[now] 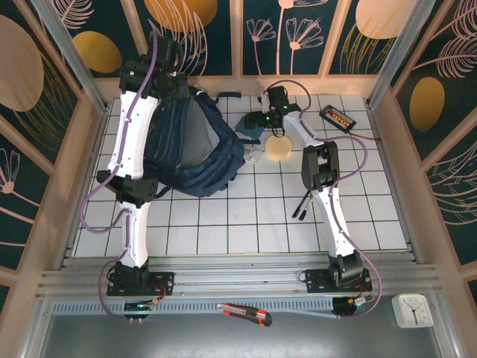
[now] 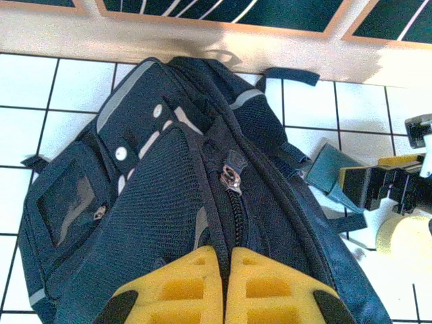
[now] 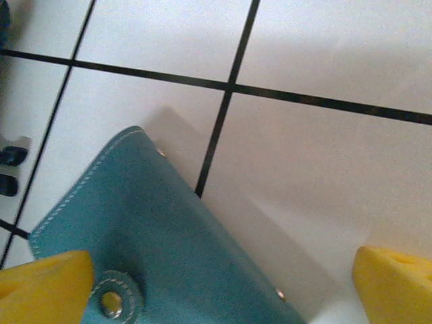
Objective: Pack the student bag
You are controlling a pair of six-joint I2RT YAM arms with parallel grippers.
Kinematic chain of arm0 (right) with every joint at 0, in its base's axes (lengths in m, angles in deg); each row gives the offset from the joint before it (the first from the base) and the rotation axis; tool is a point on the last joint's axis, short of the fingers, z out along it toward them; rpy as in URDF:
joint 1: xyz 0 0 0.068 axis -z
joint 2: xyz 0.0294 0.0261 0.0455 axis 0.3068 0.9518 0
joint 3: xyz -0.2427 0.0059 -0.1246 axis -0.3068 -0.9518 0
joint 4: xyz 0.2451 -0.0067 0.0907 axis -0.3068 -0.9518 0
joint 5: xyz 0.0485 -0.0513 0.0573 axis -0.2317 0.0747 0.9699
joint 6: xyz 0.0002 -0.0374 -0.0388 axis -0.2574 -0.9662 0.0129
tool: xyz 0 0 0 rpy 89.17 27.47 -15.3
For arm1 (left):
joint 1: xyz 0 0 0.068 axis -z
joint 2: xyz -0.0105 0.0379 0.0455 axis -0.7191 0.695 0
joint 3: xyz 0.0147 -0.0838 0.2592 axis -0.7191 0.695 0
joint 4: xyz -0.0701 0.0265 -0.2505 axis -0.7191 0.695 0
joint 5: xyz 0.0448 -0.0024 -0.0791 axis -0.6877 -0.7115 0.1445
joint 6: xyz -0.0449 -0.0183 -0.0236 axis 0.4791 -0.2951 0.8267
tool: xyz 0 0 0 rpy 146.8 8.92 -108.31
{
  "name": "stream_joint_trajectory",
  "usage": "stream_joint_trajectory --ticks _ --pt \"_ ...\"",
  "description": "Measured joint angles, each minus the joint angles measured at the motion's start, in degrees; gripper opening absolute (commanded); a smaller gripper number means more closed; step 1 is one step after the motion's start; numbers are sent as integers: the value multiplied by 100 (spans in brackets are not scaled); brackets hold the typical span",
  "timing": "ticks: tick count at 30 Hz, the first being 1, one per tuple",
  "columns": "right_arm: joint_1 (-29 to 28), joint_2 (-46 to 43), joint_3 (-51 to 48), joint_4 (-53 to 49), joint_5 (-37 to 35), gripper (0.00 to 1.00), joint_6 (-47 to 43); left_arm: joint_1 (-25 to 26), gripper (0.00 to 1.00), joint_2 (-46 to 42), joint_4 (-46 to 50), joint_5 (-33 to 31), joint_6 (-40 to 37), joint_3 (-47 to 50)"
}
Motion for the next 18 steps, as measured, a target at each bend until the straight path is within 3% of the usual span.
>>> stream_joint_trajectory --ticks 6,9,14,18 --pt "-22 4 2 -13 -9 97 -184 0 0 0 -4 42 0 9" --pt "-63 4 -2 -42 -166 90 -313 0 0 0 -4 42 0 11" --pt "-260 -70 -225 155 -407 59 -459 0 0 0 -4 42 0 11" --pt "-387 -363 -682 310 -544 20 -503 0 0 0 -4 46 0 11"
